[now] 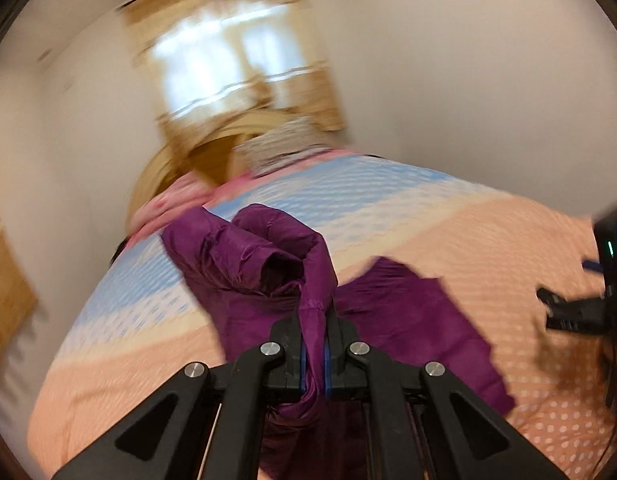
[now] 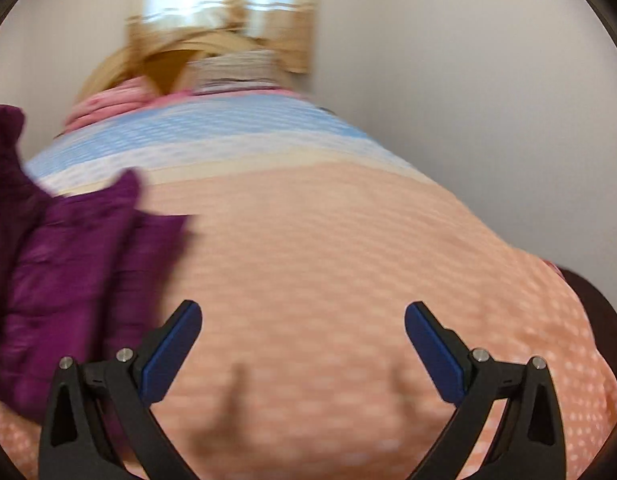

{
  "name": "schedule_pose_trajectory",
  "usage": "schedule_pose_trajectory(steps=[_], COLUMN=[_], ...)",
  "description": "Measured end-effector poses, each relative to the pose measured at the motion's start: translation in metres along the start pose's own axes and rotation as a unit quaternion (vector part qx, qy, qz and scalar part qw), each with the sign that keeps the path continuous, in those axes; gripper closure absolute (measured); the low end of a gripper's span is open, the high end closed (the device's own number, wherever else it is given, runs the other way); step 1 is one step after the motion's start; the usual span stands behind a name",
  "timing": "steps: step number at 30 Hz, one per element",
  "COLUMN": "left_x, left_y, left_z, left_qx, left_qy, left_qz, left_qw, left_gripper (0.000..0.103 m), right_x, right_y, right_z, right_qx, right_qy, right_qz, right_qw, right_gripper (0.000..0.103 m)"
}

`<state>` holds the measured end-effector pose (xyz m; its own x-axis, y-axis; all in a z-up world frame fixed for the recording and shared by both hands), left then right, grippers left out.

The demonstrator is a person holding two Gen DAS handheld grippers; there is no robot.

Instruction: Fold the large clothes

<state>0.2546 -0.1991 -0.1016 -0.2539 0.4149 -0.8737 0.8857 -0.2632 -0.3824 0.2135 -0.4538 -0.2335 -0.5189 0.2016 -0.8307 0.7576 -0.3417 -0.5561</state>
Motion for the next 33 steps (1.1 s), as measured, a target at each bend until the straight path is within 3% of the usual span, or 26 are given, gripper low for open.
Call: schedule_pose_trajectory(steps=[3,7,11,16,19,22,23,24,27,29,31,33], left_x=[0.007,0.044,0.066,0.063,0.059,0.05,0.045,0.04,0.027,0.017,0.007,0.004], left_y=[0.025,0.055,0.065,0.063,0.053,0.031,0.023,0.014,-0.011,-0.018,-0.018,-0.004], left_z=[0.061,0.125,0.141,0.142,0.154,0.168,0.17,0.171,0.162,0.14,0.102,0.054], left_qx=[0.043,0.085,0.074,0.073,0.078,0.078,0.075,0.073,0.078,0.071,0.05,0.005], left_qy=[0.051,0.116,0.156,0.151,0.158,0.171,0.174,0.177,0.173,0.147,0.109,0.069], left_qz=[-0.014,-0.052,-0.05,-0.043,-0.043,-0.017,-0.003,0.012,0.036,0.037,0.033,0.018], left_qw=[0.9977,0.9883,0.9838,0.985,0.9834,0.9821,0.9819,0.9814,0.9812,0.9859,0.9923,0.9974], left_gripper=[0.099,0.099,0.099,0.096,0.081,0.043,0.023,0.015,0.015,0.015,0.015,0.014], right_x=[0.003,0.013,0.015,0.018,0.019,0.02,0.02,0.02,0.021,0.02,0.019,0.014], right_y=[0.002,0.004,0.002,0.006,0.011,0.014,0.014,0.015,0.018,0.018,0.016,0.012], right_z=[0.03,0.055,0.063,0.061,0.059,0.057,0.058,0.057,0.055,0.056,0.055,0.053], right_qx=[0.023,0.037,0.026,0.017,0.017,0.016,0.015,0.015,0.013,0.021,0.017,0.008], right_qy=[0.016,0.028,0.058,0.057,0.055,0.06,0.061,0.061,0.057,0.048,0.05,0.063], right_qz=[-0.006,-0.016,-0.022,-0.03,-0.032,-0.035,-0.036,-0.036,-0.039,-0.035,-0.036,-0.037], right_qw=[1.0,0.999,0.998,0.998,0.998,0.997,0.997,0.997,0.998,0.998,0.998,0.997], right_gripper=[0.0,0.0,0.0,0.0,0.0,0.0,0.0,0.0,0.0,0.0,0.0,0.001])
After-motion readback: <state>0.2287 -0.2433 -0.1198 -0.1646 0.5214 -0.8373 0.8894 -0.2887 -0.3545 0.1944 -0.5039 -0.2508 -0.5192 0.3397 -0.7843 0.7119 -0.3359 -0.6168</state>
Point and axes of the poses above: each gripper's, at about its wrist camera, not at the fingertips, and y roughly the way its jaws point, z to its right, x to its underside, the point moved 10 cm from there along y, roughly the way its jaws point, and after that the axes turned 5 degrees about z, right-handed, at the moved point
